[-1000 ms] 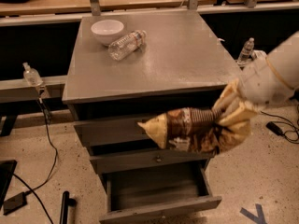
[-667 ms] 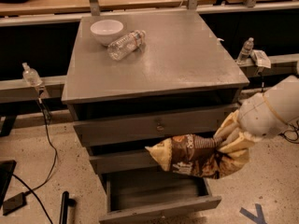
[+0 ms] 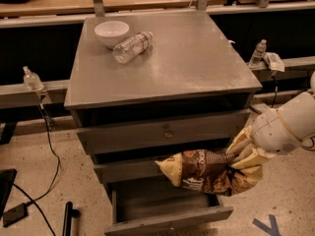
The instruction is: Place brown chip bag into bottom drawer
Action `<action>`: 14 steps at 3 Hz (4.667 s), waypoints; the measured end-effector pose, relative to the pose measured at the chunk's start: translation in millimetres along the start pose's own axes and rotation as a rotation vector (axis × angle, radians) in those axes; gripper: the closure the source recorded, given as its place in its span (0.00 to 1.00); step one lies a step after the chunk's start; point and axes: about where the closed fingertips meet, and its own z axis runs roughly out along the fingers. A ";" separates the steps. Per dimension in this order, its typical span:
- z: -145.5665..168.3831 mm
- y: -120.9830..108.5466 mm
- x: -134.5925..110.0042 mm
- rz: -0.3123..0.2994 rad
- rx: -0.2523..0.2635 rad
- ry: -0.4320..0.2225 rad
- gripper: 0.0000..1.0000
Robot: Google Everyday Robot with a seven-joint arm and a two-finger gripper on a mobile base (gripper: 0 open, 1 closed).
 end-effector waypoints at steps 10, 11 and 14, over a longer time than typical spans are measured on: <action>320.2 -51.6 203.6 -0.014 -0.135 -0.550 1.00; 348.9 -50.2 226.9 -0.002 -0.188 -0.551 1.00; 377.3 -86.0 262.2 0.032 -0.178 -0.616 0.76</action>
Offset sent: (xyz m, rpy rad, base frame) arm 0.1082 0.0603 -0.1141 0.3719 -0.0416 0.1351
